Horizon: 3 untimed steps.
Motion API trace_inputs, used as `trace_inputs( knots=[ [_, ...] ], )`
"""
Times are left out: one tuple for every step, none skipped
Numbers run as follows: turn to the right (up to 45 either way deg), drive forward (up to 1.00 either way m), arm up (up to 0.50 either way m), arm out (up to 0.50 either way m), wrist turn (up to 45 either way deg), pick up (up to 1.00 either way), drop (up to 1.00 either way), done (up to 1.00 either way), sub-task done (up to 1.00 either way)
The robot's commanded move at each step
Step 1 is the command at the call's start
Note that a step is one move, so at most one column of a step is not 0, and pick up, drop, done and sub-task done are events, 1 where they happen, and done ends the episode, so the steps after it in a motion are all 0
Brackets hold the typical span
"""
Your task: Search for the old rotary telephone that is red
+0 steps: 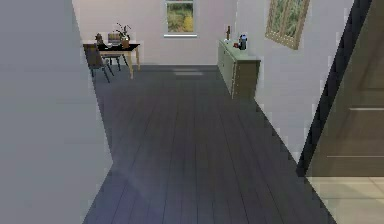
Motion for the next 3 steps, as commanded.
trace_inputs(
  knots=[
    [0.0, 1.0, 0.0, 0.0, 0.0, 0.0, 0.0, 0.0, 0.0],
    [0.0, 1.0, 0.0, 0.0, 0.0, 0.0, 0.0, 0.0, 0.0],
    [0.0, 1.0, 0.0, 0.0, 0.0, 0.0, 0.0, 0.0, 0.0]
  ],
)
